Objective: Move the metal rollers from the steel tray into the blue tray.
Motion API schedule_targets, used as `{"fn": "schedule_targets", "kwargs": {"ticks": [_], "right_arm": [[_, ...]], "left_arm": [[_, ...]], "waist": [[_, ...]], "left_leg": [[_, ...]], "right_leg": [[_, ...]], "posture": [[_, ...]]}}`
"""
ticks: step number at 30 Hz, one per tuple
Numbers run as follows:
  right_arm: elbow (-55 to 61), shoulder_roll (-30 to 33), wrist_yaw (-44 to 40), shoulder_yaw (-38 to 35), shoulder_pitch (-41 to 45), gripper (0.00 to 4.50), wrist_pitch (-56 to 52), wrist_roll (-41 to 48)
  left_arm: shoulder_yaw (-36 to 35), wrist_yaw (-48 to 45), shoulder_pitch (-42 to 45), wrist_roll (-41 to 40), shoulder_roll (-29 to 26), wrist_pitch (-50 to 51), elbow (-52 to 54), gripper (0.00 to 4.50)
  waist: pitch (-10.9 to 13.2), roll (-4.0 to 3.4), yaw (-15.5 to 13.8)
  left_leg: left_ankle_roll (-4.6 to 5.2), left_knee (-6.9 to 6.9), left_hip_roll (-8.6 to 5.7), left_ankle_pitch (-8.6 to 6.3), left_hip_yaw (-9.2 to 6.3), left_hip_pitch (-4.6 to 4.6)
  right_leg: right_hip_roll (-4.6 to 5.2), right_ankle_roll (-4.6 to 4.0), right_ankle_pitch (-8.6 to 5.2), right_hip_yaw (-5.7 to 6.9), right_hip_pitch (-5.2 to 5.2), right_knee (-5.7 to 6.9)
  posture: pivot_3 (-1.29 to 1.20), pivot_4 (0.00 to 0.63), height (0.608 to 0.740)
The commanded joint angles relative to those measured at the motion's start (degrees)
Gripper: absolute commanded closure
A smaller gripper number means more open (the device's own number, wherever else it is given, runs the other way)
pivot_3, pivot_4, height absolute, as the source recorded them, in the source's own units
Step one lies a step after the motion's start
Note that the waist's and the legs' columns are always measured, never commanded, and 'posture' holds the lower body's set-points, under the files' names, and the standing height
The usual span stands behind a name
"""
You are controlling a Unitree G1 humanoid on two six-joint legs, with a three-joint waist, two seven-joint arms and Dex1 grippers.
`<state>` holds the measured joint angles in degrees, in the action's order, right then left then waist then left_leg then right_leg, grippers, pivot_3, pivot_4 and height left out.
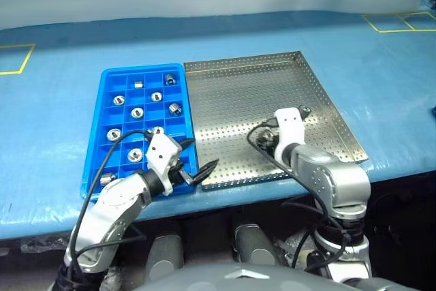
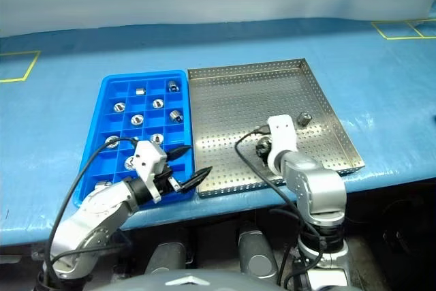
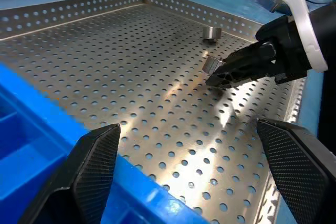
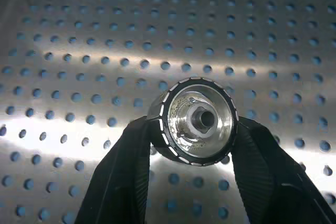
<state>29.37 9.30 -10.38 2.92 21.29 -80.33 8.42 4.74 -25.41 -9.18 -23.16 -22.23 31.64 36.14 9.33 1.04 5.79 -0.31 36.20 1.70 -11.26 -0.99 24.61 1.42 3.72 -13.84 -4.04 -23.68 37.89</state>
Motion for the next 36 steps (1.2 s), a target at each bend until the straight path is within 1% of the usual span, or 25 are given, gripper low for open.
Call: {"fn": "schedule_targets", "kwargs": {"ticks": [1,2,4,7,10,12,14,18,28,29,30,31,35,36], "right_arm": [[-0.35,-0.47,-2.53,5.89,5.92,2.64,3.87,1.96],[-0.90,-0.63,-2.86,6.77,6.94,2.64,4.33,2.19],[-2.33,-1.78,-3.76,9.10,9.37,2.64,5.64,2.91],[-4.34,-4.57,-4.94,12.87,11.91,2.64,7.23,4.26],[-5.35,-5.99,-5.28,15.83,12.66,2.64,7.94,4.62],[-5.59,-6.98,-5.39,17.20,12.75,2.64,7.68,5.14],[-5.62,-7.81,-5.62,18.57,12.74,2.64,6.84,5.90],[-6.63,-7.11,-5.74,21.01,12.84,2.64,6.21,5.85],[-11.47,-4.93,-4.31,22.04,12.61,2.64,3.98,4.50],[-11.34,-4.78,-4.20,22.09,12.57,1.89,3.80,4.50],[-11.15,-4.66,-4.07,22.13,12.50,1.67,3.65,4.48],[-10.85,-4.55,-3.94,22.06,12.36,1.31,3.51,4.48],[-8.72,-4.97,-2.97,19.53,11.49,0.11,2.73,4.88],[-7.57,-5.04,-2.66,18.18,11.13,0.05,2.77,5.03]], "left_arm": [[-4.28,1.92,-3.96,0.03,2.33,-6.14,3.53,0.00],[-4.60,2.05,-4.94,0.83,2.52,-7.40,3.70,0.00],[-4.65,1.29,-8.03,2.45,1.14,-9.08,4.53,0.00],[-5.80,0.69,-12.49,1.65,0.65,-10.43,7.01,0.00],[-6.73,1.20,-14.38,1.40,0.68,-10.68,8.16,0.00],[-7.07,1.29,-15.02,1.24,0.55,-10.76,8.65,0.00],[-7.00,1.29,-15.29,1.15,0.51,-10.84,9.00,0.00],[-5.99,1.21,-14.91,1.29,0.45,-10.71,9.12,0.00],[-4.55,0.61,-13.96,0.96,0.36,-10.62,8.61,0.00],[-4.49,0.44,-13.87,0.85,0.27,-10.57,8.55,0.00],[-4.45,0.23,-13.78,0.77,0.13,-10.50,8.49,0.00],[-4.44,0.02,-13.63,0.70,0.00,-10.45,8.41,0.00],[-4.59,-0.69,-12.07,0.18,-0.36,-9.77,7.84,0.00],[-4.55,-0.84,-11.28,-0.01,-0.48,-9.52,7.63,0.00]], "waist": [[0.00,0.00,-0.60],[-0.02,0.03,-1.17],[-0.02,0.04,-2.27],[-0.01,0.05,-3.59],[-0.01,0.05,-4.65],[-0.01,0.05,-5.31],[-0.01,0.05,-5.47],[-0.01,0.05,-5.48],[-0.04,0.08,-5.59],[-0.05,0.09,-5.65],[-0.06,0.09,-5.73],[-0.06,0.09,-5.86],[-0.07,0.09,-6.39],[-0.07,0.09,-6.60]], "left_leg": [[0.00,-0.02,0.00,0.00,0.00,-0.01],[0.00,-0.04,0.00,0.00,-0.02,-0.01],[-0.01,-0.08,-0.01,0.00,-0.12,0.01],[-0.02,-0.14,-0.04,-0.02,-0.16,0.08],[-0.04,-0.15,-0.05,-0.02,-0.15,0.09],[-0.04,-0.13,-0.04,-0.02,-0.16,0.07],[-0.04,-0.10,-0.04,-0.02,-0.16,0.07],[-0.04,-0.07,-0.02,-0.02,-0.14,0.06],[-0.04,-0.08,-0.01,-0.02,-0.15,0.02],[-0.04,-0.07,-0.01,-0.02,-0.15,0.01],[-0.04,-0.06,-0.01,-0.02,-0.15,-0.02],[-0.04,-0.05,-0.02,-0.02,-0.16,-0.03],[-0.04,0.02,-0.05,-0.02,-0.17,-0.04],[-0.05,0.04,-0.05,-0.02,-0.16,-0.06]], "right_leg": [[0.00,0.02,0.02,0.00,-0.01,-0.01],[0.00,0.04,0.03,0.02,0.00,0.00],[-0.02,0.07,0.05,0.09,0.00,0.01],[0.03,-0.09,0.09,0.12,-0.02,-0.06],[0.08,-0.32,-0.05,0.15,-0.02,-0.08],[0.08,-0.31,-0.12,0.19,0.00,-0.08],[0.10,-0.27,-0.15,0.21,0.02,-0.08],[0.10,-0.25,-0.16,0.22,0.01,-0.07],[0.08,-0.28,-0.16,0.25,0.04,-0.05],[0.09,-0.27,-0.16,0.26,0.05,-0.05],[0.09,-0.27,-0.16,0.25,0.08,-0.06],[0.09,-0.26,-0.17,0.25,0.09,-0.06],[0.16,-0.22,-0.19,0.27,0.01,-0.09],[0.18,-0.22,-0.19,0.28,-0.05,-0.10]], "posture": [[0.05,0.150,0.740],[0.06,0.150,0.740],[0.09,0.150,0.740],[0.12,0.150,0.740],[0.15,0.150,0.740],[0.16,0.150,0.740],[0.16,0.150,0.740],[0.15,0.150,0.740],[0.14,0.150,0.740],[0.14,0.150,0.740],[0.14,0.150,0.740],[0.14,0.150,0.740],[0.08,0.150,0.740],[0.07,0.150,0.740]]}}
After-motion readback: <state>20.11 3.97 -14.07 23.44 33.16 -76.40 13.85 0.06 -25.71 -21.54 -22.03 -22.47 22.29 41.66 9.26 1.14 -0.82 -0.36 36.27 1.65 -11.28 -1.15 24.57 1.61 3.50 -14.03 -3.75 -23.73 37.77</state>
